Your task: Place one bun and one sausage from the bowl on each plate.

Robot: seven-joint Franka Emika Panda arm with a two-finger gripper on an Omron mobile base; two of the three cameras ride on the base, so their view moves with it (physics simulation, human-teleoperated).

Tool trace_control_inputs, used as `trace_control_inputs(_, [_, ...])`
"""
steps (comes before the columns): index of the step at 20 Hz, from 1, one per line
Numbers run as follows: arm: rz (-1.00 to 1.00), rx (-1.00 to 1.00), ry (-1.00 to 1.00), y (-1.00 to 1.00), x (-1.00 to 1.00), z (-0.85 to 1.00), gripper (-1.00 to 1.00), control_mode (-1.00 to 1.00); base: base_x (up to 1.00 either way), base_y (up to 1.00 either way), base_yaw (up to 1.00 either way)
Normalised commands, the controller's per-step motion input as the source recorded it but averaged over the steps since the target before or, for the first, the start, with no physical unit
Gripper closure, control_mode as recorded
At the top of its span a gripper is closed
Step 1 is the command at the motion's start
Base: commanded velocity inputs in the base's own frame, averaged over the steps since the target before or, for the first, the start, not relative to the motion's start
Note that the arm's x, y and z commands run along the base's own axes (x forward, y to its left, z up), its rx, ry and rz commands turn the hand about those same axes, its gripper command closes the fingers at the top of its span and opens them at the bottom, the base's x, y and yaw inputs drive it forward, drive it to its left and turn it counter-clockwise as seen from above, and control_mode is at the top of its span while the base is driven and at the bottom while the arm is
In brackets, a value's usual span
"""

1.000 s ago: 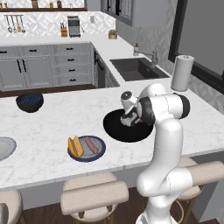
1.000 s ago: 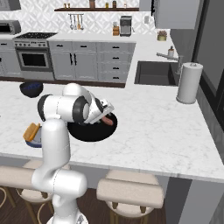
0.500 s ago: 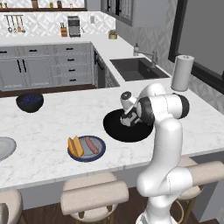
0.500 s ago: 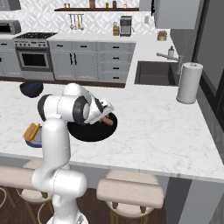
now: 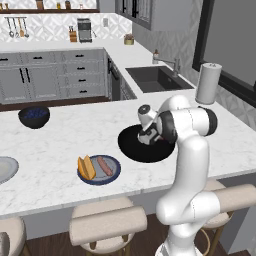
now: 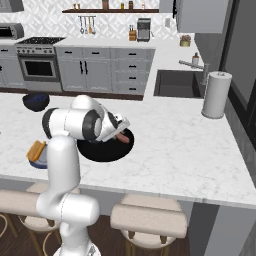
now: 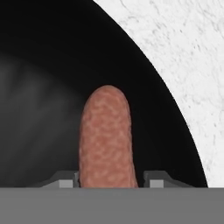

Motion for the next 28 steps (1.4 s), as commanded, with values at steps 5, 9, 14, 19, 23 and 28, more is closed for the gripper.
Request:
trace_control_inputs(5, [0.0, 0.11, -0.01, 0.13, -0.66, 0.45, 1.0, -1.0, 0.0, 0.0, 0.0])
trace_control_inputs(9, [0.0, 0.23, -0.01, 0.13, -0.77, 0.97, 1.0, -1.0, 0.0, 0.0, 0.0])
trace_control_inputs(14, [0.01, 0.27, 0.16, 0.03, -0.66, 1.0, 1.0, -1.0, 0.0, 0.0, 0.0])
trace_control_inputs(19, [0.0, 0.12, 0.39, 0.0, -0.78, 1.0, 1.0, -1.0, 0.0, 0.0, 0.0])
trace_control_inputs(23, [0.0, 0.0, 0.33, 0.05, -0.96, 0.77, 1.0, -1.0, 0.0, 0.0, 0.0])
trace_control_inputs(28, [0.0, 0.0, 0.07, 0.0, -1.0, 0.03, 1.0, -1.0, 0.0, 0.0, 0.0])
